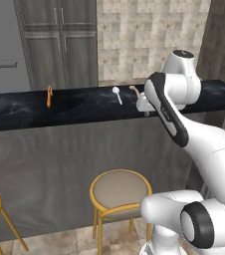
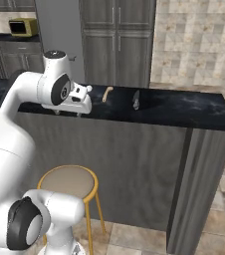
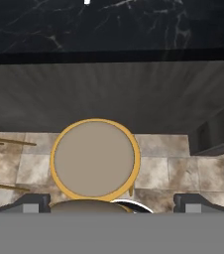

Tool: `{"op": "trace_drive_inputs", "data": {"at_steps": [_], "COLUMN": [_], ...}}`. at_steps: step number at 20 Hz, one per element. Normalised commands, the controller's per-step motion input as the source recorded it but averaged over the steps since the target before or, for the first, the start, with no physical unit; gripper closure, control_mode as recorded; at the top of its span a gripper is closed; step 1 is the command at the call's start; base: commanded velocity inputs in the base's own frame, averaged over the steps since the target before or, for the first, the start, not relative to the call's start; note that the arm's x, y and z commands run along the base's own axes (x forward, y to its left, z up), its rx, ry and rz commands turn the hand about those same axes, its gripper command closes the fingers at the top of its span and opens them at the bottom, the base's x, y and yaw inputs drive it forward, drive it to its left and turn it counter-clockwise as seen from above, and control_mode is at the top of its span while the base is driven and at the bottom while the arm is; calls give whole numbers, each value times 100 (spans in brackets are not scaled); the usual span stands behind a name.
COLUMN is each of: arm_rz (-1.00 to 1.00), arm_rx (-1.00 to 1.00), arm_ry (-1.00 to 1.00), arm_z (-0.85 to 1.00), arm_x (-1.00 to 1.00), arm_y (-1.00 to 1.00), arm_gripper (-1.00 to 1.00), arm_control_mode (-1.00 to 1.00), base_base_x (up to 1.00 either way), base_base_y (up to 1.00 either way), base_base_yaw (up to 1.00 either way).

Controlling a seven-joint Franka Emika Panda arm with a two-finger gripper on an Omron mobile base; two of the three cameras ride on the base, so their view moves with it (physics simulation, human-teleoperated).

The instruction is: Pick up the metallic utensils from the counter and place them in the open drawer. Make sure not to pick up any wooden utensils.

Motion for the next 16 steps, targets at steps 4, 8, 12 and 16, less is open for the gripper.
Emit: {"op": "trace_drive_inputs", "data": {"at_steps": [4, 8, 12, 16], "arm_rz": [0, 0, 0, 0], "arm_rx": [0, 0, 0, 0], "arm_ry": [0, 0, 0, -23], "arm_z": [0, 0, 0, 0], "arm_x": [0, 0, 0, 5], "arm_y": [0, 0, 0, -2], "arm_gripper": [-100, -100, -100, -100], "arm_control_mode": [100, 100, -100, -100], "base_base_x": [89, 73, 0, 0], "base_base_y": [-17, -7, 0, 0], "base_base_yaw": [0, 0, 0, 0]}}
